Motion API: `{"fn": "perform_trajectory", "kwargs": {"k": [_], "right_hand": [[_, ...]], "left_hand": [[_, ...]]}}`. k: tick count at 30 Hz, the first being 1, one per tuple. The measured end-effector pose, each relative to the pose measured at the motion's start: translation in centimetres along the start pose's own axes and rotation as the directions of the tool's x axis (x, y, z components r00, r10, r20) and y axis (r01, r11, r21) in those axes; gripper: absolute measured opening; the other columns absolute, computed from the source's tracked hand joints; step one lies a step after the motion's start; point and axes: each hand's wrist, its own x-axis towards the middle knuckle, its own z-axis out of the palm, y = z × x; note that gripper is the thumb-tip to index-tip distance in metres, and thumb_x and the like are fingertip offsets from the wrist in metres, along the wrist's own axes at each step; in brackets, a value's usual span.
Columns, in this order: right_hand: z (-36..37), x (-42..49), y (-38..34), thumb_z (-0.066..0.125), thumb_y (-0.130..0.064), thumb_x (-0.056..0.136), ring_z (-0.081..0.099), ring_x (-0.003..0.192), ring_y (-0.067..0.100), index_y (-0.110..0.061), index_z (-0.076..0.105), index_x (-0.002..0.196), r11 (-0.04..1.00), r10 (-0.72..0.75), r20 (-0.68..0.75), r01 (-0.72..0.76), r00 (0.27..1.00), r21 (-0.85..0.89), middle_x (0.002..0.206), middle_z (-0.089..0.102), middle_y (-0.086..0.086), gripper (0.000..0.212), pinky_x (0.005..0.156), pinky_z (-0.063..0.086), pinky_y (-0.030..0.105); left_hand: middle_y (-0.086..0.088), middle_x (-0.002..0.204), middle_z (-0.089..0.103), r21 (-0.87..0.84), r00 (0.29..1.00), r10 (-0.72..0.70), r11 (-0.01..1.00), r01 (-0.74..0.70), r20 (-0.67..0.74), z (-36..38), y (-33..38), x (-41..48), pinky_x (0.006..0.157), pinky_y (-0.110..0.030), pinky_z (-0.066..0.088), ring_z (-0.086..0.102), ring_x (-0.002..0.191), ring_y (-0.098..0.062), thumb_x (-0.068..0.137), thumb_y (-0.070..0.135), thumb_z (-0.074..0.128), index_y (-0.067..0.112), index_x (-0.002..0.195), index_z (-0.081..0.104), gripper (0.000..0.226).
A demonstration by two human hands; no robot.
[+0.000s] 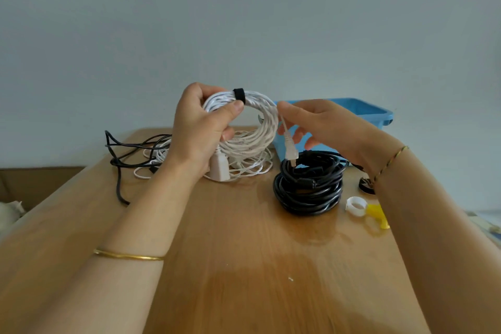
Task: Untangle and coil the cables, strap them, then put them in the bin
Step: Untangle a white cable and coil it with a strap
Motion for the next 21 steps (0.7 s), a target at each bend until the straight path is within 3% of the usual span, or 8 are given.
{"fn": "perform_trajectory", "kwargs": {"k": [3,6,10,12,15,18,21], "right_hand": [[0.2,0.0,0.0,0.042,-0.039,0.098,0.053,0.065,0.017,0.007,0.061,0.100,0.987,-0.002,0.049,-0.006,0.999,0.162,0.097,0.062,0.018,0.050,0.059,0.053,0.027],[0.2,-0.1,0.0,0.042,-0.037,0.098,0.054,0.066,0.024,0.009,0.060,0.104,0.962,-0.018,0.072,-0.002,0.997,0.272,0.088,0.061,0.018,0.050,0.056,0.052,0.027],[-0.6,-0.5,0.4,0.053,-0.037,0.094,0.055,0.061,0.022,0.009,0.062,0.097,0.957,0.029,0.073,-0.049,0.997,0.285,0.074,0.062,0.016,0.047,0.054,0.050,0.025],[-1.2,-0.6,1.1,0.056,-0.031,0.094,0.052,0.056,0.021,0.006,0.062,0.088,0.936,0.101,0.039,-0.109,0.994,0.335,0.065,0.060,0.013,0.037,0.051,0.048,0.025],[-2.0,-0.5,2.1,0.057,-0.027,0.094,0.051,0.050,0.021,0.007,0.061,0.094,0.915,0.213,-0.059,-0.178,0.975,0.361,0.054,0.057,0.010,0.034,0.049,0.046,0.026],[-2.2,-0.3,3.3,0.057,-0.023,0.093,0.052,0.050,0.020,0.005,0.061,0.089,0.909,0.333,-0.143,-0.276,0.932,0.313,0.051,0.056,0.010,0.029,0.053,0.049,0.028],[-2.3,0.2,4.4,0.055,-0.019,0.088,0.048,0.043,0.021,-0.003,0.050,0.070,0.915,0.396,-0.241,-0.361,0.886,0.178,0.051,0.051,0.014,0.024,0.052,0.045,0.027]], "left_hand": [[-0.004,0.076,0.049,-0.081,0.998,-0.061,0.995,0.060,-0.015,0.6,-0.2,-0.2,0.039,-0.018,0.034,0.040,0.040,-0.003,0.085,-0.004,0.064,0.012,0.087,0.048,0.023],[-0.004,0.072,0.049,-0.154,0.990,-0.140,0.979,0.134,-0.033,1.6,-0.6,-0.3,0.038,-0.019,0.033,0.038,0.038,-0.004,0.085,-0.003,0.065,0.012,0.086,0.048,0.022],[0.001,0.060,0.048,-0.175,0.967,-0.255,0.953,0.246,-0.029,3.6,-1.3,0.3,0.039,-0.020,0.035,0.038,0.037,-0.005,0.085,0.000,0.066,0.011,0.086,0.047,0.021],[0.001,0.053,0.045,-0.206,0.947,-0.321,0.925,0.319,0.022,4.7,-1.6,0.7,0.040,-0.020,0.037,0.040,0.039,-0.007,0.087,0.000,0.063,0.009,0.087,0.048,0.017],[-0.004,0.062,0.044,-0.283,0.882,-0.442,0.836,0.470,0.161,6.2,-2.4,1.1,0.048,-0.021,0.045,0.047,0.055,-0.011,0.089,-0.001,0.052,0.003,0.085,0.052,0.006],[-0.007,0.072,0.049,-0.206,0.835,-0.525,0.809,0.550,0.168,7.5,-4.0,1.7,0.059,-0.026,0.046,0.050,0.066,-0.014,0.090,-0.002,0.046,0.004,0.086,0.054,0.010],[-0.011,0.090,0.062,0.084,0.866,-0.492,0.870,0.486,0.090,8.2,-5.5,1.9,0.075,-0.034,0.045,0.058,0.082,-0.022,0.090,-0.002,0.049,0.007,0.092,0.062,0.016]]}}
